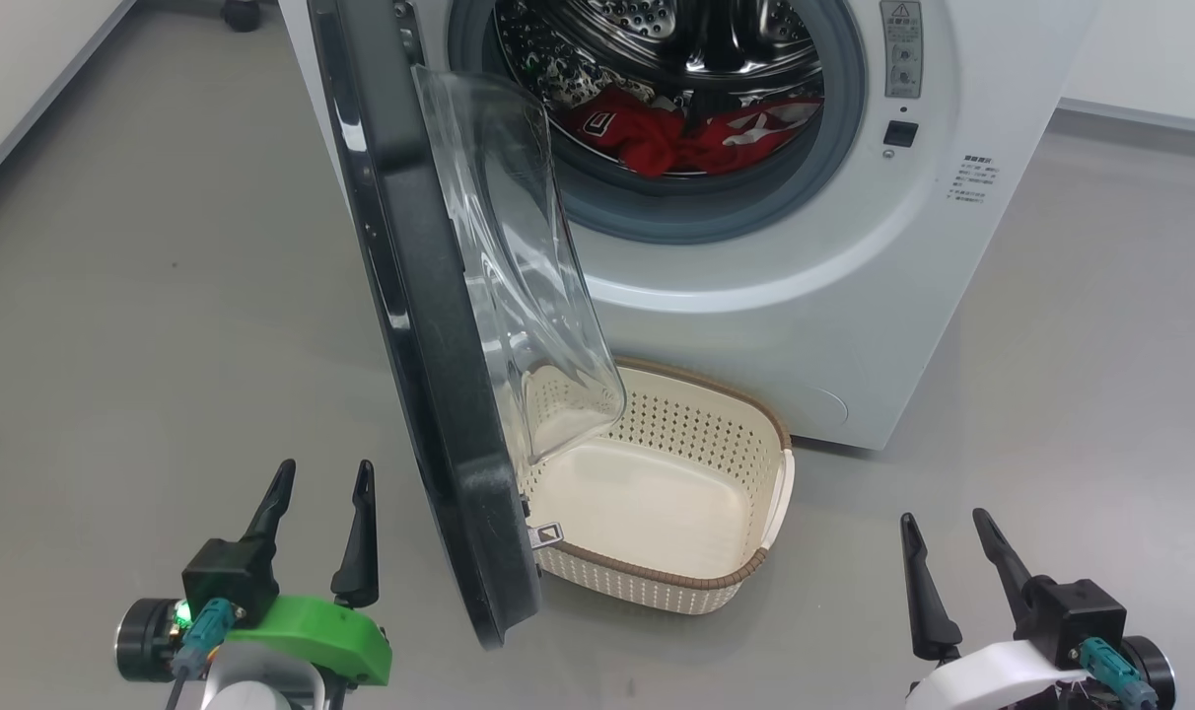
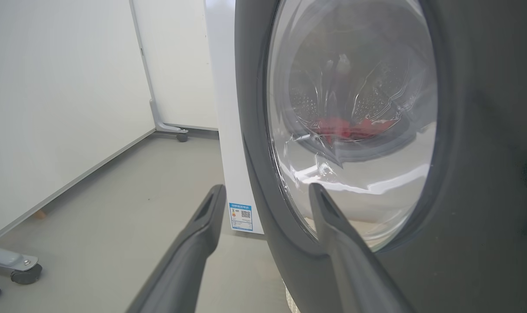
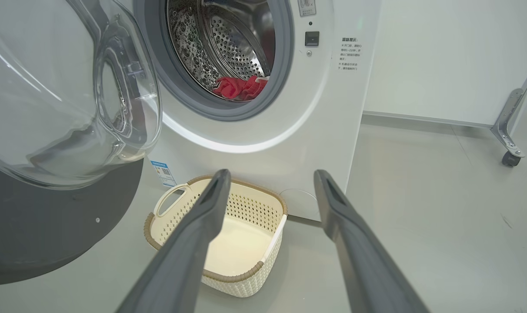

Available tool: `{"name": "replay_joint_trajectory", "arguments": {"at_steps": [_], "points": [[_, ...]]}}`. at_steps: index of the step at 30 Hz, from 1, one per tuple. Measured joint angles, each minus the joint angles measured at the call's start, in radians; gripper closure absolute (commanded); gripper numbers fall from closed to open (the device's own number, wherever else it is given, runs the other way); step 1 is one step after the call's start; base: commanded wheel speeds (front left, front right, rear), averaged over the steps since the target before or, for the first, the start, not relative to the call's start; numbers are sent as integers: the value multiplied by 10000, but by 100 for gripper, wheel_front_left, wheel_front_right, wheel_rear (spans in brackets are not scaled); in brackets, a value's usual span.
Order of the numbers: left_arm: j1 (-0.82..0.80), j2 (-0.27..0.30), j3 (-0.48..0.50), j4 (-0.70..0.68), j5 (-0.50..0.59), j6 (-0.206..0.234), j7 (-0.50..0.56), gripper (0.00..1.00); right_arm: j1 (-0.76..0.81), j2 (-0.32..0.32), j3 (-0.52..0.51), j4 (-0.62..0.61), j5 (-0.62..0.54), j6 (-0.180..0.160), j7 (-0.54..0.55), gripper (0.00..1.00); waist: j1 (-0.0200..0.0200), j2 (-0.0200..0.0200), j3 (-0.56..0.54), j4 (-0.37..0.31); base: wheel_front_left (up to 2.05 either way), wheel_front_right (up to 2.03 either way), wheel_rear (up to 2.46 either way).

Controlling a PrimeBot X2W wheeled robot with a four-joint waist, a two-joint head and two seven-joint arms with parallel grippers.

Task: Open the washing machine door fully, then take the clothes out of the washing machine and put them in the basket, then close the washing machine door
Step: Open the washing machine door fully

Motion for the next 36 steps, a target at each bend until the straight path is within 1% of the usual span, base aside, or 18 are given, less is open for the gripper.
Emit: {"name": "replay_joint_trajectory", "arguments": {"at_steps": [7, 8, 9, 10, 11, 13, 26, 33, 36], "points": [[1, 0, -2, 23, 0, 0, 0, 0, 139, 111, -63, -36, -142, 0, 0, 0, 0, 0, -22, 16, 0, 0, 0], [1, 0, -2, 25, 0, 0, 0, 3, 139, 130, -77, -38, -163, 0, 0, 0, 0, 0, -21, 17, 0, 0, 0], [1, 0, -2, 27, 0, 0, 0, 16, 139, 146, -94, -40, -196, 0, 0, 0, 0, 0, -19, 19, 0, 0, 0], [1, 0, -2, 29, 0, 0, 0, 57, 139, 159, -109, -46, -217, 0, 0, 0, 0, 0, -16, 19, 0, 0, 0], [1, 0, -2, 35, 0, 0, 0, 74, 139, 174, -130, -48, -221, 0, 0, 0, 0, 0, -13, 19, 0, 0, 0], [1, 0, -4, 63, 0, 0, 0, 100, 140, 199, -157, -56, -242, 0, 0, 0, 0, 0, -10, 18, 0, 0, 0], [-1, 0, 21, 35, 77, 4, 0, 100, 199, 284, -309, -71, -384, 0, 0, 0, 0, 0, -42, 31, 0, 0, 0], [-53, 0, 314, -612, 270, 31, 0, 100, 310, 347, -357, -75, -458, 0, 0, 0, 0, 0, -75, 66, 0, 0, 0], [-285, 0, 449, -1085, 391, 117, 0, 100, 328, 370, -380, -75, -460, 0, 0, 0, 0, 0, -105, 89, 0, 0, 0]]}}
